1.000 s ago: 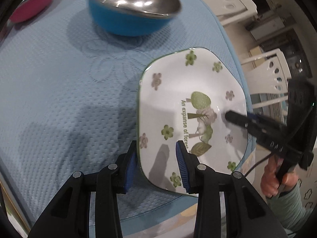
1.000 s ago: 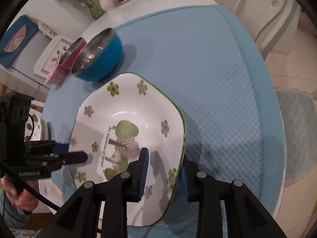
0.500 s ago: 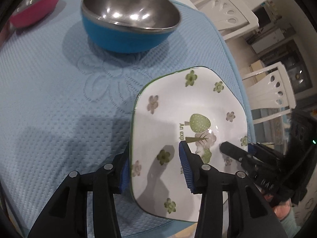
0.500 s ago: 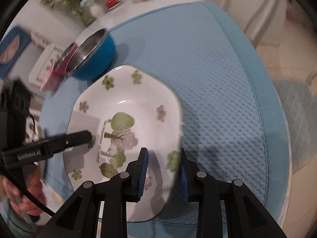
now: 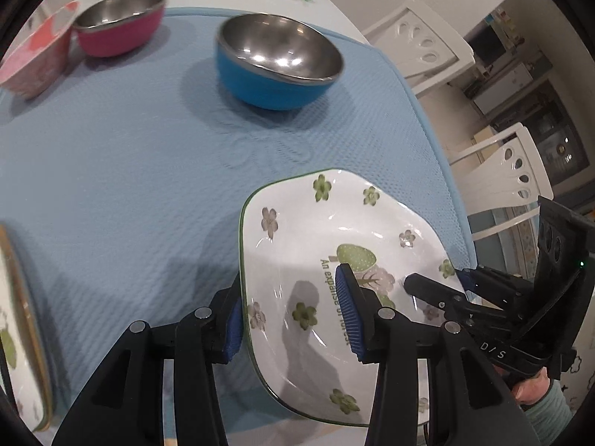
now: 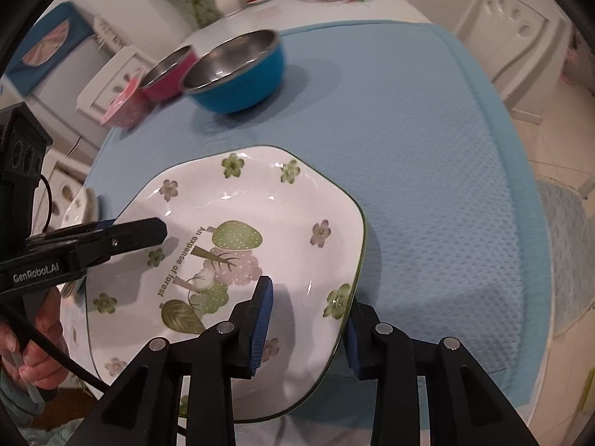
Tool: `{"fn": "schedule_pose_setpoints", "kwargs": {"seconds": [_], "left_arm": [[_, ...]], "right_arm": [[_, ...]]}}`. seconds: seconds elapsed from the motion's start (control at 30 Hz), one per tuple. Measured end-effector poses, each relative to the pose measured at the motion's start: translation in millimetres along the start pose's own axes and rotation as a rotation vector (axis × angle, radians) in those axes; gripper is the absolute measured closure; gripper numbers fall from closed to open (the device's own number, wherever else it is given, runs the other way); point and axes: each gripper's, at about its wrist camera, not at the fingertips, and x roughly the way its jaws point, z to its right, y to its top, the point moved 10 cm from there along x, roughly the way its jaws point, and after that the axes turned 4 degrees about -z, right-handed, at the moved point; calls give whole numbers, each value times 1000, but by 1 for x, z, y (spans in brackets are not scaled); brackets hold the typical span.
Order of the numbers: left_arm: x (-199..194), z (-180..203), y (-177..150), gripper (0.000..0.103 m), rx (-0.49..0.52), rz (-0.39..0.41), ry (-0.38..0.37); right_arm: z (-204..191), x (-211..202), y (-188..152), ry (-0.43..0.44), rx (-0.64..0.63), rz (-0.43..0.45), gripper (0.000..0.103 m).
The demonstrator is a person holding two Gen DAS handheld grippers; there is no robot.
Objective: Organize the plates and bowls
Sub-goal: 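Carry the square leaf plate with both grippers toward the plate stack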
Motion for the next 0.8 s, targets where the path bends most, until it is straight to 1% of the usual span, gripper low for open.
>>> {"fn": "schedule_pose_setpoints", "kwargs": {"seconds": [0.13, 0.37, 0.63, 0.8], "left_arm": [[-13, -10, -4, 63, -10, 28, 11], [-57, -49, -18, 63, -36, 84, 23], [-109, -107, -37, 63, -94, 145, 26], [-137, -154, -46, 63, -134, 177, 28]], "right_arm": [[-31, 0, 1, 3, -43, 11, 70], [-85, -3, 12, 0, -126, 35, 70], [-174, 3, 25, 4, -227, 54, 70], [-223, 15, 21, 25, -242, 43, 70]]}}
